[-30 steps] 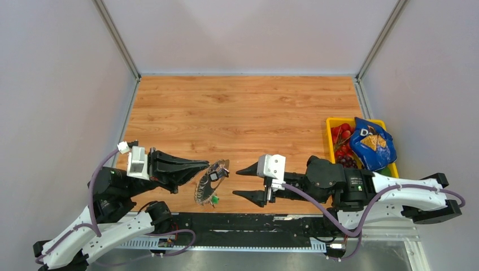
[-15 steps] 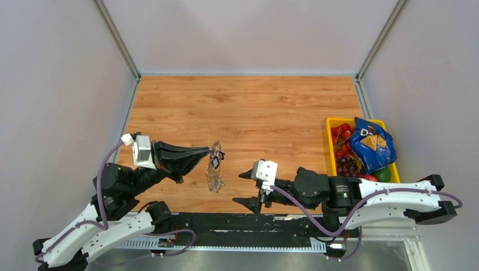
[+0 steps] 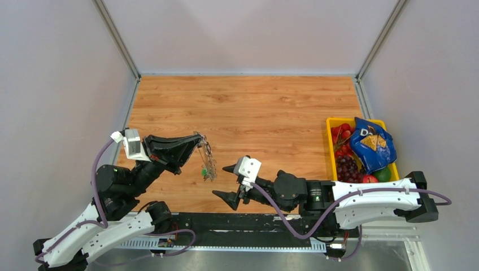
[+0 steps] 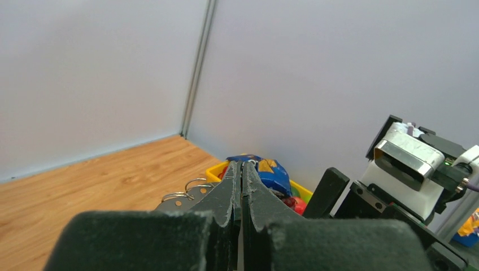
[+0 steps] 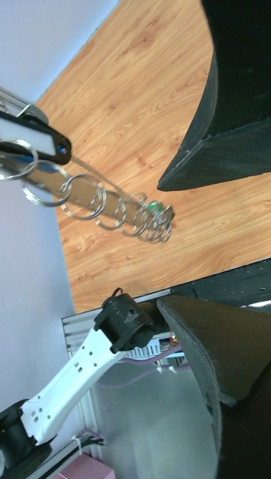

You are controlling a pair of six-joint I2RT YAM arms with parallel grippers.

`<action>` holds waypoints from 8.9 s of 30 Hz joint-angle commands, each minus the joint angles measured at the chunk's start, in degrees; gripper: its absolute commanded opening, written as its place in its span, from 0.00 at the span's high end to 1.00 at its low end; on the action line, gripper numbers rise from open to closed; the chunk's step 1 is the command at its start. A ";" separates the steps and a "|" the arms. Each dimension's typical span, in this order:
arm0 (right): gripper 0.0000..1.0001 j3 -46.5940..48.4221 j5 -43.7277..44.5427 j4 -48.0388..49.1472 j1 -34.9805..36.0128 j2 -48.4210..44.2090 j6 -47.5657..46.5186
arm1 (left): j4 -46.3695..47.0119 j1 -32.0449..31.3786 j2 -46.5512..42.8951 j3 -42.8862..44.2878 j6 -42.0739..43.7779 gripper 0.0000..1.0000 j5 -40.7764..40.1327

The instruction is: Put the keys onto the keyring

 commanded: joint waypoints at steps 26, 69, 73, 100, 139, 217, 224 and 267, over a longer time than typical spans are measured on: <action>0.27 1.28 18.47 32.99 -2.73 14.14 -12.90 | 3.87 -0.08 -1.54 -0.93 -5.40 1.00 -1.24; 0.25 -5.02 -10.51 -3.83 -2.93 -15.08 -10.51 | -2.89 -0.09 -0.82 6.27 -1.87 1.00 10.45; 0.24 -3.25 -12.13 -6.46 -2.96 -16.25 -12.09 | -6.95 -0.07 1.55 9.29 -0.64 1.00 16.93; 0.17 0.24 -17.65 -10.51 -2.91 -15.81 -16.86 | -5.87 -0.06 7.41 10.85 -1.46 1.00 40.70; 0.20 0.85 -34.88 -0.32 -4.97 -3.89 -15.05 | 3.92 -0.08 8.04 12.30 -4.41 1.00 52.11; 1.00 25.27 -29.79 -43.52 -7.53 5.23 -2.09 | -35.44 -0.11 11.89 11.62 12.03 0.36 43.18; 1.00 25.71 -28.86 -43.76 -7.50 5.58 -2.00 | -36.37 -0.07 12.80 11.15 12.73 0.56 43.06; 0.34 12.09 -22.87 -26.09 -7.49 -11.50 -1.23 | -11.97 -0.11 -2.78 1.50 4.34 1.00 32.43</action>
